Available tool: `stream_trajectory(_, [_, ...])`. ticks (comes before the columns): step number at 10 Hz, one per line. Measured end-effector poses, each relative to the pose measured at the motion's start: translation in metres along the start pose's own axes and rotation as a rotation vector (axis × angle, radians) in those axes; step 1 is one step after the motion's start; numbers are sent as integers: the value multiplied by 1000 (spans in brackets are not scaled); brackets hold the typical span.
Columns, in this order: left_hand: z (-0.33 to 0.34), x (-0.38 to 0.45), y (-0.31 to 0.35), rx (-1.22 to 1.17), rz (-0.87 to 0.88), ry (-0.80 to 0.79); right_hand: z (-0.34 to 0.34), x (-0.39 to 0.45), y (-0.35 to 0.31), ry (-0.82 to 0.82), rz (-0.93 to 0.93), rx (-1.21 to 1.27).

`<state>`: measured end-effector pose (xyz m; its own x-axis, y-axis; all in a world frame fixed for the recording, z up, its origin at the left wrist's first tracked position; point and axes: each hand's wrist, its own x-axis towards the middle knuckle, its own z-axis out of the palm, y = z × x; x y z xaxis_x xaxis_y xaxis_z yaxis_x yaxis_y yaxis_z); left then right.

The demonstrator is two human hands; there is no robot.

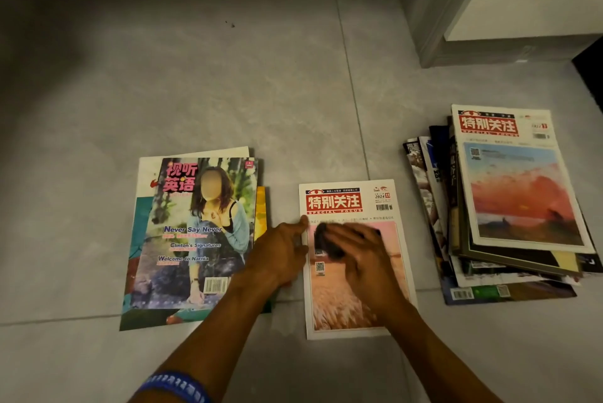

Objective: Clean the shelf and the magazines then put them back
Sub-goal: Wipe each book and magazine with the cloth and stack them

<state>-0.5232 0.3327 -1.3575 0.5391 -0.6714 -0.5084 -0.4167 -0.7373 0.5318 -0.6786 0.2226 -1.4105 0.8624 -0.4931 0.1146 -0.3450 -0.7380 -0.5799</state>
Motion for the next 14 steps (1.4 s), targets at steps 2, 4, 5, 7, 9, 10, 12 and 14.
stream_trajectory(2, [5,-9,1,-147,-58,53,16,-58,-27,14,-86,18])
stream_trajectory(4, [9,-4,-2,-73,-100,95,20,-118,-24,-114,-274,26])
stream_trajectory(5, [10,1,-3,-66,-108,73,9,-72,-17,-16,-215,-97])
stream_trajectory(7, [12,-7,-3,-121,-53,110,17,-49,-20,37,-13,-304])
stream_trajectory(9, [2,3,-5,-144,-127,34,17,-101,-24,44,-242,-142])
stream_trajectory(10, [2,2,-3,-169,-130,16,15,-36,-18,48,-54,-34])
stream_trajectory(12, [3,-1,-7,-53,-56,21,22,67,-18,96,138,32])
stream_trajectory(14, [6,4,-5,27,-41,27,-31,73,56,115,101,-41])
